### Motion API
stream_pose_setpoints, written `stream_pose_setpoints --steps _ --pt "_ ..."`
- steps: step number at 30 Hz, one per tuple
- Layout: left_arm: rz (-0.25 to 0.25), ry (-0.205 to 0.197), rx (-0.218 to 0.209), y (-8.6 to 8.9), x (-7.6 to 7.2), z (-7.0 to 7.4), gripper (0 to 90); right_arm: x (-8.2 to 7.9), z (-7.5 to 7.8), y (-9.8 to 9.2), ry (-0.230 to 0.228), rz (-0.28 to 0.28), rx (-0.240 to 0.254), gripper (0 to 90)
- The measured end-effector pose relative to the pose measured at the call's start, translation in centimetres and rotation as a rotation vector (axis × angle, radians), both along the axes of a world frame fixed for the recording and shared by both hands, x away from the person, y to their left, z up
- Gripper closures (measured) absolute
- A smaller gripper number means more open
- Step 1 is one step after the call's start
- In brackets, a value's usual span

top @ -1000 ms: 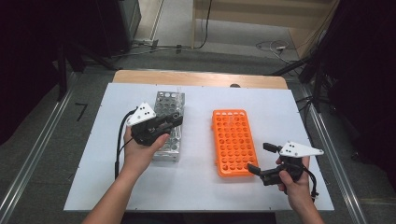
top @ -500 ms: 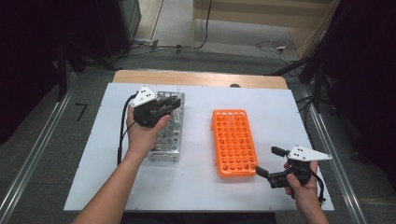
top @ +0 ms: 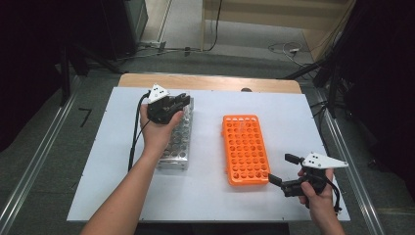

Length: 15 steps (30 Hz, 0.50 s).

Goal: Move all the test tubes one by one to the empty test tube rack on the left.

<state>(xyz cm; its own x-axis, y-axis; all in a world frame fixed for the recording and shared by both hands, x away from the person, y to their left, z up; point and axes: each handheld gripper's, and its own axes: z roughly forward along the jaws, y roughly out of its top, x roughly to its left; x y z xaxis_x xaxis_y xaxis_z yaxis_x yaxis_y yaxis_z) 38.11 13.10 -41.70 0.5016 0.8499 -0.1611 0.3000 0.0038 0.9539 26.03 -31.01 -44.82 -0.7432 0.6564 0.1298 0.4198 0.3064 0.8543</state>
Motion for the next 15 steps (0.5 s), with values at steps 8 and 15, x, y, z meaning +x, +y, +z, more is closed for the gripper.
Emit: stream_pose_setpoints --steps 8,15 --pt "0.035 0.026 -0.009 0.30 0.88 -0.53 75.3 0.02 -0.06 0.02 0.003 0.005 0.001 0.0" --pt "0.031 0.071 0.065 -0.39 0.81 -0.89 75.0 0.02 -0.07 0.03 0.005 0.004 0.003 0.0"
